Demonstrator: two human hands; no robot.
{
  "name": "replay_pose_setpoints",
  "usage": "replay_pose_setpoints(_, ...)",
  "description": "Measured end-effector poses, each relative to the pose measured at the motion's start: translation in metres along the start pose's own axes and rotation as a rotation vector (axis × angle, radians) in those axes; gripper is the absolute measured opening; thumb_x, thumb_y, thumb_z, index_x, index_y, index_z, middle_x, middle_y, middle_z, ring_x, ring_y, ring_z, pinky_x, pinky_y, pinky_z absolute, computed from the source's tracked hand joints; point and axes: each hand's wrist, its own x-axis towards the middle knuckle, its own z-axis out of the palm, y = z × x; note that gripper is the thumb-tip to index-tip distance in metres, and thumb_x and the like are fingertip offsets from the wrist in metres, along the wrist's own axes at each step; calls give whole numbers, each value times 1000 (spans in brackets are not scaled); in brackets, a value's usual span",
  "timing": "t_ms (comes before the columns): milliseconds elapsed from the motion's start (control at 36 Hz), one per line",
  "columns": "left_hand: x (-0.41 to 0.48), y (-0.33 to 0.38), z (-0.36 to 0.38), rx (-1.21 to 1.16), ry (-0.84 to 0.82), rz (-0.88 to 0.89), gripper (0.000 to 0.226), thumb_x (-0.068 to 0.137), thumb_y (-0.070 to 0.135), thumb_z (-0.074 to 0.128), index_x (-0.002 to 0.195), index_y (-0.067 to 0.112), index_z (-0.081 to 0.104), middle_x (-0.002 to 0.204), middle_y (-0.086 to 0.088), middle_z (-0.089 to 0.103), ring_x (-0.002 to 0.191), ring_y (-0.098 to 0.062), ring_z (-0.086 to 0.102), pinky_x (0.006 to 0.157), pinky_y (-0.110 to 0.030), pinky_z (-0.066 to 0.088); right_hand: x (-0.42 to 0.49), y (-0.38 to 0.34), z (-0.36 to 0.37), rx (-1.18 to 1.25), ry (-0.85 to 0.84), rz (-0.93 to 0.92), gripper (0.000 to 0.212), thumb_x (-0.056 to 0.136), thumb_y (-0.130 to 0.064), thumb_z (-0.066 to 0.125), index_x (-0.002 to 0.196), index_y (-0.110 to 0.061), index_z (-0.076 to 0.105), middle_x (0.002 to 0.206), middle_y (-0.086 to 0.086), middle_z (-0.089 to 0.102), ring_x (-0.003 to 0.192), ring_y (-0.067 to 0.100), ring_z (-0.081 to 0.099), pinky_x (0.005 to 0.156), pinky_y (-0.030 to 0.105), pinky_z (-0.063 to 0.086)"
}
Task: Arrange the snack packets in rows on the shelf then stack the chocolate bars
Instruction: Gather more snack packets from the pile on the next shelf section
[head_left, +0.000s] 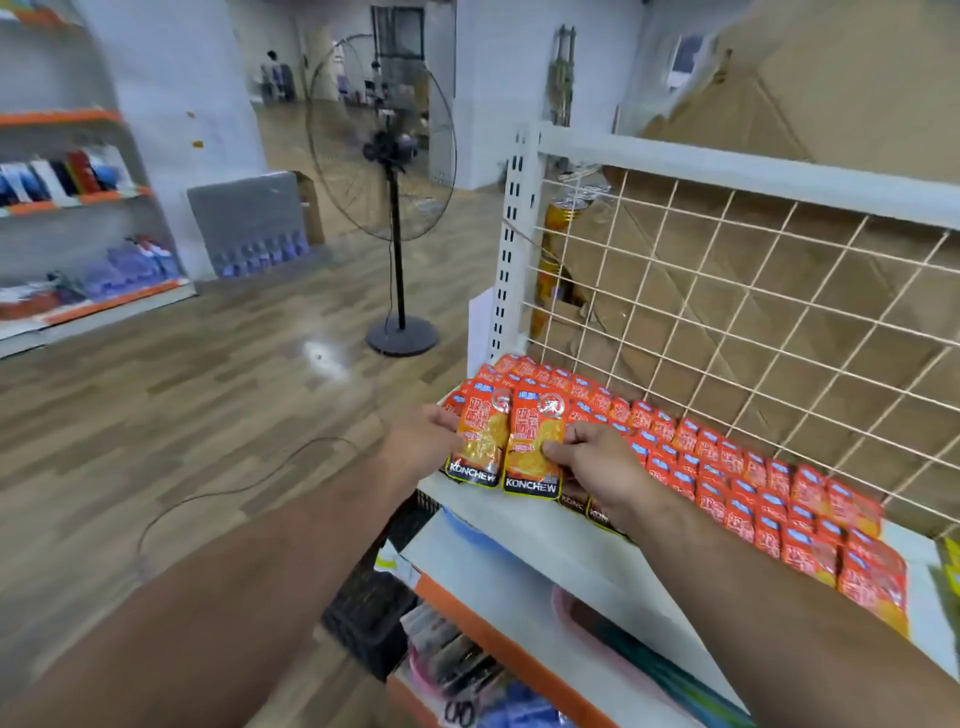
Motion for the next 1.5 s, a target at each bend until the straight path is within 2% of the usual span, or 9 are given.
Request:
replay_pose_setpoints(139,17,0,5,98,-4,11,20,73,3,79,78,17,66,86,-3,69,71,-17,59,69,-29,50,5,1,-10,23,32,18,41,93,-3,64,67,-17,37,55,5,33,44,18,30,43,27,27)
replay_pose_setpoints(333,41,0,9,254,-92,59,21,70,2,78,69,19,65,76,-5,68,64,-17,59,61,-26,47,9,-2,-10,-6,131,41,36,91,-6,68,68,-15,42,57,5,39,46,18,40,47,30,38)
replay_pose_setpoints(472,49,-7,8,471,-145,191,26,72,4,76,65,24,60,68,11,59,73,-18,60,65,-26,47,11,0,0,-22,173,73,28,91,-8,69,75,-14,47,62,8,44,49,17,44,47,27,39)
replay_pose_setpoints(583,48,-14,5,595,-140,280,10,77,14,73,84,20,69,83,10,60,89,-18,62,79,-28,50,11,-1,12,-22,203,87,29,92,-9,68,74,-16,46,60,2,47,48,10,50,48,25,46)
replay_pose_setpoints(722,51,-19,4,704,-136,345,17,83,23,68,99,20,66,106,-2,67,98,-24,62,82,-31,52,7,-2,23,18,228,82,28,92,-5,67,77,-13,45,62,6,41,39,7,46,46,23,40)
replay_pose_setpoints(861,50,-17,3,768,-106,373,15,86,22,61,101,20,62,108,-4,68,99,-28,62,77,-30,49,2,-1,29,9,270,106,27,90,-6,69,76,-13,47,68,10,45,57,19,46,48,24,42)
replay_pose_setpoints(1000,52,-19,1,782,-129,400,18,86,19,59,104,19,59,106,-5,67,98,-29,61,72,-29,46,-3,-1,30,22,285,114,32,91,-5,68,74,-14,42,63,5,37,42,10,41,46,23,39)
replay_pose_setpoints(1361,45,-11,-8,856,-120,571,11,92,27,55,97,18,51,107,-7,66,94,-26,63,67,-27,38,1,-2,46,-61,305,164,22,86,-14,75,75,-13,56,72,13,53,67,23,52,61,37,42)
replay_pose_setpoints(1500,52,-5,-16,843,29,700,29,94,29,52,120,17,56,117,-6,57,105,-25,53,82,-34,41,7,-3,59,-126,335,203,24,87,-12,74,68,-12,60,61,5,59,53,19,55,51,30,43)
